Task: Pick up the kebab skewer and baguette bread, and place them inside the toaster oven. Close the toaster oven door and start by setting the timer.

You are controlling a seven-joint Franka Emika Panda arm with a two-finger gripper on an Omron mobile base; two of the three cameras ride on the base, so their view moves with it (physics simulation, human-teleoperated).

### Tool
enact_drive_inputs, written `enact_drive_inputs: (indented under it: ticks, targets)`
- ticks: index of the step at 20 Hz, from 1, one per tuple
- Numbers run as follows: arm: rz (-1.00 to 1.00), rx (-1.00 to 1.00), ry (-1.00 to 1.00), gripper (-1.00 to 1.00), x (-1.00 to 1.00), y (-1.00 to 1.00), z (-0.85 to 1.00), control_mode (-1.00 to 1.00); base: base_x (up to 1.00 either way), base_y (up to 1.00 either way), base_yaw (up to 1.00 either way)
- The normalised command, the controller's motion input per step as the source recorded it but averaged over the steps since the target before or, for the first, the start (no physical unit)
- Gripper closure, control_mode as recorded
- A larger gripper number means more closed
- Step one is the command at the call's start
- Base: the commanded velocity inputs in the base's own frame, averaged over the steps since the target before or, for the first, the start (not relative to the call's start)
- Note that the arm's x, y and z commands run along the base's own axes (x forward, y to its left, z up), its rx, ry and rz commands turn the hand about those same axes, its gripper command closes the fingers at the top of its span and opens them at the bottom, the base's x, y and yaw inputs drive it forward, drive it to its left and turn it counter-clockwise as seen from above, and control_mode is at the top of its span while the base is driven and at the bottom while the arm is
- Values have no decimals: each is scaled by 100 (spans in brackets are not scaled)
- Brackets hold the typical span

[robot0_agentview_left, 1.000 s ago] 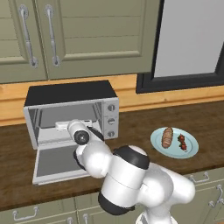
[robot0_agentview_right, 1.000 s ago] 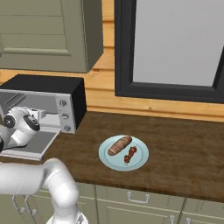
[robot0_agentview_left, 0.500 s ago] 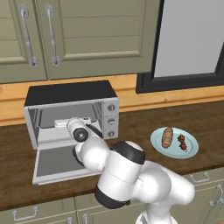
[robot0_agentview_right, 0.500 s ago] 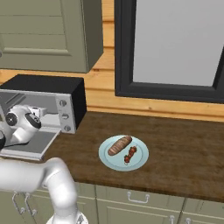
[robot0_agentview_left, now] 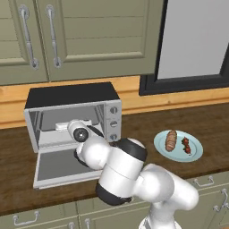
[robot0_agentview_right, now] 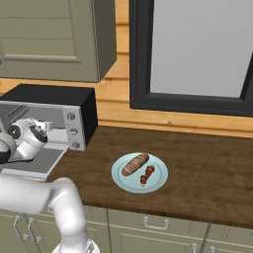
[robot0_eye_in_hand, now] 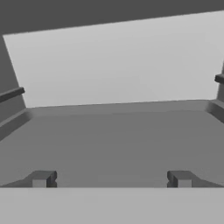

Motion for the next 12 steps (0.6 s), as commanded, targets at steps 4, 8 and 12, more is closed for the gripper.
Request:
enact_drive_inputs:
  ticks: [4,8,12]
  targets:
    - [0,0,2,-100,6,2,-8,-100,0,0,0]
    - [0,-2,6,-100,0,0,-37,-100,0,0,0]
    - [0,-2,9,-100,0,0,-43,-100,0,0,0]
